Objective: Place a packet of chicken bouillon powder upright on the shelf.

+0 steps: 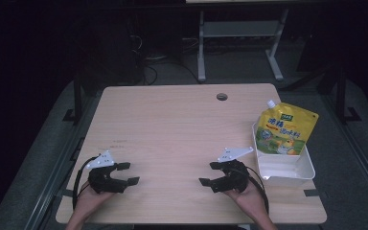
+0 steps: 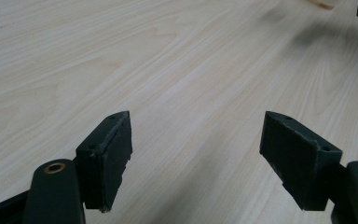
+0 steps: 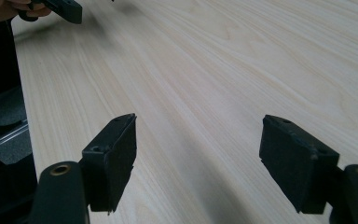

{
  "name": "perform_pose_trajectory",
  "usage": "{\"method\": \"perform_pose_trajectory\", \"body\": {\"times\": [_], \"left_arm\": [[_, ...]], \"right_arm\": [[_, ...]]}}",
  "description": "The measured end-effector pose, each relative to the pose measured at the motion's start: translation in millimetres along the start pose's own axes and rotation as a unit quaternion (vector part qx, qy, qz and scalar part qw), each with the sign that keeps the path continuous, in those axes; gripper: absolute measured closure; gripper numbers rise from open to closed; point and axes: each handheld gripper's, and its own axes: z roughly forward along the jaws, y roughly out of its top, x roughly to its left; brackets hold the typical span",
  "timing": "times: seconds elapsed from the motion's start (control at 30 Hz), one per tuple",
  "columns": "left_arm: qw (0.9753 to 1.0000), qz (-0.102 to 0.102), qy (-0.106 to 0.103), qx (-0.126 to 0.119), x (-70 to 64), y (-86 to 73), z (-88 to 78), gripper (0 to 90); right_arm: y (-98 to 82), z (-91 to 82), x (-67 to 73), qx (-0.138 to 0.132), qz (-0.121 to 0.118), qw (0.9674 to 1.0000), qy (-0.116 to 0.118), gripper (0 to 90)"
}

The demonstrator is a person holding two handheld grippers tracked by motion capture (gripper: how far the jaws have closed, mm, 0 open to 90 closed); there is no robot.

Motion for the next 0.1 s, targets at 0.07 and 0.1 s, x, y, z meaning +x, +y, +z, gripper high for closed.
{"method": "perform_pose_trajectory", "body": {"times": [0.07,0.1], "left_arm": [[1.0,-0.002,0.001,-0.002,0.2,-0.6,-0.7,24.8],[1.0,-0.004,0.001,-0.004,0.3,-0.7,-1.0,24.8]], "right_arm": [[-1.0,1.6,0.9,0.0,-0.002,1.0,0.001,26.7],[-1.2,2.4,0.7,0.002,-0.002,1.0,0.004,26.5]]}}
